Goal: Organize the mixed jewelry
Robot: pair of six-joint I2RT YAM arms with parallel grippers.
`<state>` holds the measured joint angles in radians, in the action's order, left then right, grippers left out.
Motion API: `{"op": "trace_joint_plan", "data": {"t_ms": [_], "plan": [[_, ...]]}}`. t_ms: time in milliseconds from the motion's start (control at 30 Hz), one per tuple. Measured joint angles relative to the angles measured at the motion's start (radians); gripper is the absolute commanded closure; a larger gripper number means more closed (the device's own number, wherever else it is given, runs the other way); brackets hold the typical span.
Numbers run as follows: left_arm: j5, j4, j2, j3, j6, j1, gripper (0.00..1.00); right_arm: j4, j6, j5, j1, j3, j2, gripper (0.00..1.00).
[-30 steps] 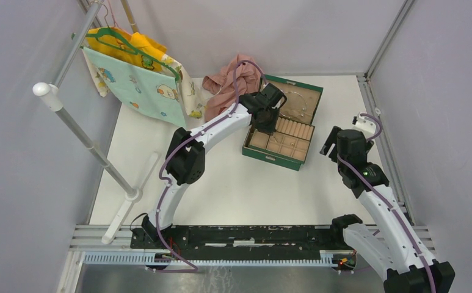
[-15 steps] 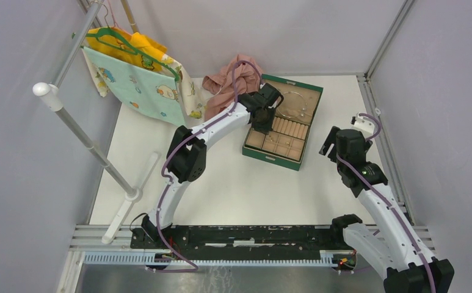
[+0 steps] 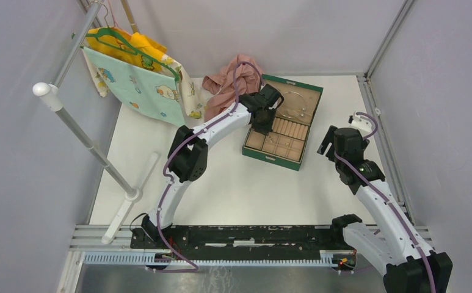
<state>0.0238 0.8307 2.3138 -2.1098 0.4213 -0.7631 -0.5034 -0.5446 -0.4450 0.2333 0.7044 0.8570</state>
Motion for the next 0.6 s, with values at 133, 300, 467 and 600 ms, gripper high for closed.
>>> {"op": "trace_joint_plan", "data": {"t_ms": [133, 300, 467, 600], "plan": [[-0.001, 0.013, 0.011, -0.016, 0.0, 0.0, 0.98, 0.013, 0.0, 0.0, 0.0, 0.0, 0.009, 0.18], [-0.002, 0.034, 0.023, -0.039, 0.0, 0.0, 0.98, 0.021, 0.0, 0.0, 0.0, 0.0, 0.011, 0.19], [-0.002, 0.053, 0.033, -0.059, 0.0, 0.0, 0.98, 0.024, 0.0, 0.004, 0.0, 0.0, 0.019, 0.18], [-0.002, 0.052, 0.032, -0.059, 0.0, 0.0, 0.98, 0.024, 0.0, 0.004, 0.0, 0.0, 0.021, 0.19]]}}
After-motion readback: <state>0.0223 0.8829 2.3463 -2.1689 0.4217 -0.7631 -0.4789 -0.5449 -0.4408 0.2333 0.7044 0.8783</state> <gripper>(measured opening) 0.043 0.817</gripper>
